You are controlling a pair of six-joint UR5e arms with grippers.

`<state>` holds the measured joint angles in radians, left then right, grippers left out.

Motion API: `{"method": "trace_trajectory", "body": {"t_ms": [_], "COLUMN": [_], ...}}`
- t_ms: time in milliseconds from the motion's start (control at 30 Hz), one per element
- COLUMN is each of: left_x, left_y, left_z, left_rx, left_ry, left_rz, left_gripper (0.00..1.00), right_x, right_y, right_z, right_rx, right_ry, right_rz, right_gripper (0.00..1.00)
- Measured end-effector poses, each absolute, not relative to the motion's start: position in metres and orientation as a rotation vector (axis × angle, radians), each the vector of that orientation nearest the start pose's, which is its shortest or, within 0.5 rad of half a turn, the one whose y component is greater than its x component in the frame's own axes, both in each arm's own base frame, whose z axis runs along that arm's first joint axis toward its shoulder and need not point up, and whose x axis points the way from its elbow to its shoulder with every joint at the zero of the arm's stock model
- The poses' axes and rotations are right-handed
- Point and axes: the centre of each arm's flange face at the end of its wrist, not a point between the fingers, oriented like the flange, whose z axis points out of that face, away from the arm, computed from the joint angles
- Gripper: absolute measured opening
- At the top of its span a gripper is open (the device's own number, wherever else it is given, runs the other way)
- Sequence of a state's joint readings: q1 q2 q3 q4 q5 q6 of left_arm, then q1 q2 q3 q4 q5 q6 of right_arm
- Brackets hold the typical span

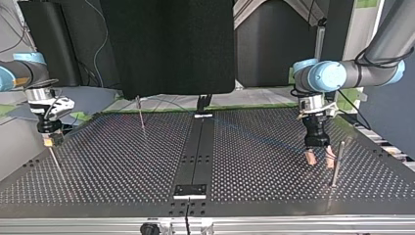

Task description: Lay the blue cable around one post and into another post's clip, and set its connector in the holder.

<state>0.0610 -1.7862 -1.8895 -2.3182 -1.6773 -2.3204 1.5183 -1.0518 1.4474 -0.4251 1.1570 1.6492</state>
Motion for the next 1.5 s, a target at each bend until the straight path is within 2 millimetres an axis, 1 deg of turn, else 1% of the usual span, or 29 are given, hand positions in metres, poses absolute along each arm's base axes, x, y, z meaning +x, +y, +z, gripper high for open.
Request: {"method": "trace_trajectory", "body": {"t_ms": [367, 433, 467, 500, 533, 567, 633, 667, 700, 733, 767, 800, 867, 933, 967, 1033, 1067, 1133, 1167, 1233, 1267, 1300, 1367, 1400, 1467, 1500], "left_x": [0.5581, 0.5581, 0.5581, 0.5582, 0.5582, 0.5582, 0.5582, 0.5582, 0.5582, 0.5582, 0.5582, 0.5582, 0.5582, 0.5582, 0.5582, 0.5582, 0.5582, 0.5582, 0.5582, 0.5582, 0.5582, 0.5581, 0.5582, 0.5582, 0.5582, 0.5582], "left_y": [-0.0889, -0.0889, -0.0889, -0.0889, -0.0889, -0.0889, -0.0889, -0.0889, -0.0889, -0.0888, -0.0889, -0.0889, -0.0889, -0.0889, -0.0889, -0.0889, -0.0889, -0.0889, -0.0889, -0.0889, -0.0889, -0.0889, -0.0889, -0.0888, -0.0888, -0.0888], "left_z": [0.3106, 0.3106, 0.3106, 0.3105, 0.3105, 0.3105, 0.3105, 0.3104, 0.3103, 0.3103, 0.3104, 0.3103, 0.3104, 0.3104, 0.3105, 0.3105, 0.3105, 0.3104, 0.3105, 0.3105, 0.3105, 0.3105, 0.3104, 0.3105, 0.3105, 0.3105], "left_rx": [-0.597, -0.597, -0.597, -0.597, -0.597, -0.597, -0.597, -0.597, -0.597, -0.597, -0.596, -0.596, -0.596, -0.596, -0.596, -0.596, -0.596, -0.596, -0.596, -0.596, -0.596, -0.596, -0.596, -0.596, -0.596, -0.596], "left_ry": [1.157, 1.157, 1.157, 1.158, 1.158, 1.158, 1.158, 1.158, 1.158, 1.158, 1.158, 1.158, 1.158, 1.158, 1.158, 1.158, 1.158, 1.158, 1.158, 1.158, 1.158, 1.158, 1.158, 1.158, 1.158, 1.158], "left_rz": [-0.521, -0.521, -0.521, -0.521, -0.521, -0.521, -0.521, -0.521, -0.521, -0.521, -0.52, -0.52, -0.52, -0.52, -0.52, -0.52, -0.52, -0.52, -0.52, -0.52, -0.52, -0.52, -0.52, -0.52, -0.52, -0.52], "left_gripper": [1.0, 1.0, 1.0, 1.0, 1.0, 1.0, 1.0, 1.0, 1.0, 1.0, 1.0, 1.0, 1.0, 1.0, 1.0, 1.0, 1.0, 1.0, 1.0, 1.0, 1.0, 1.0, 1.0, 1.0, 1.0, 1.0], "right_x": [0.1377, 0.1377, 0.1378, 0.138, 0.1382, 0.1383, 0.1384, 0.1385, 0.1386, 0.1387, 0.1389, 0.139, 0.1391, 0.1393, 0.1393, 0.1394, 0.1394, 0.1394, 0.1397, 0.1398, 0.1398, 0.1396, 0.1396, 0.1395, 0.1395, 0.1396], "right_y": [-0.6754, -0.6755, -0.6754, -0.6754, -0.6754, -0.6754, -0.6754, -0.6753, -0.6753, -0.6753, -0.6752, -0.6752, -0.6751, -0.675, -0.675, -0.675, -0.675, -0.675, -0.6749, -0.6749, -0.6748, -0.6749, -0.6749, -0.6749, -0.6749, -0.6749], "right_z": [0.2834, 0.2834, 0.2834, 0.2834, 0.2834, 0.2835, 0.2835, 0.2836, 0.2836, 0.2836, 0.2836, 0.2836, 0.2836, 0.2836, 0.2836, 0.2836, 0.2836, 0.2836, 0.2834, 0.2836, 0.283, 0.2832, 0.2829, 0.283, 0.2831, 0.2832], "right_rx": [1.421, 1.421, 1.421, 1.421, 1.422, 1.422, 1.423, 1.423, 1.423, 1.424, 1.424, 1.425, 1.425, 1.426, 1.426, 1.426, 1.426, 1.426, 1.427, 1.427, 1.428, 1.427, 1.428, 1.427, 1.427, 1.427], "right_ry": [-1.05, -1.05, -1.05, -1.049, -1.048, -1.047, -1.045, -1.045, -1.044, -1.044, -1.044, -1.043, -1.042, -1.042, -1.042, -1.042, -1.042, -1.041, -1.041, -1.041, -1.042, -1.042, -1.043, -1.043, -1.042, -1.042], "right_rz": [1.52, 1.519, 1.519, 1.519, 1.518, 1.517, 1.516, 1.516, 1.516, 1.516, 1.516, 1.516, 1.515, 1.515, 1.514, 1.514, 1.514, 1.514, 1.514, 1.515, 1.514, 1.514, 1.514, 1.514, 1.514, 1.514], "right_gripper": [0.0, 0.11, 0.11, 0.17, 0.28, 0.28, 0.38, 0.38, 0.44, 0.47, 0.47, 0.51, 0.51, 0.63, 0.63, 0.69, 0.69, 0.76, 0.76, 0.82, 0.82, 0.84, 0.84, 0.89, 0.89, 0.93]}}
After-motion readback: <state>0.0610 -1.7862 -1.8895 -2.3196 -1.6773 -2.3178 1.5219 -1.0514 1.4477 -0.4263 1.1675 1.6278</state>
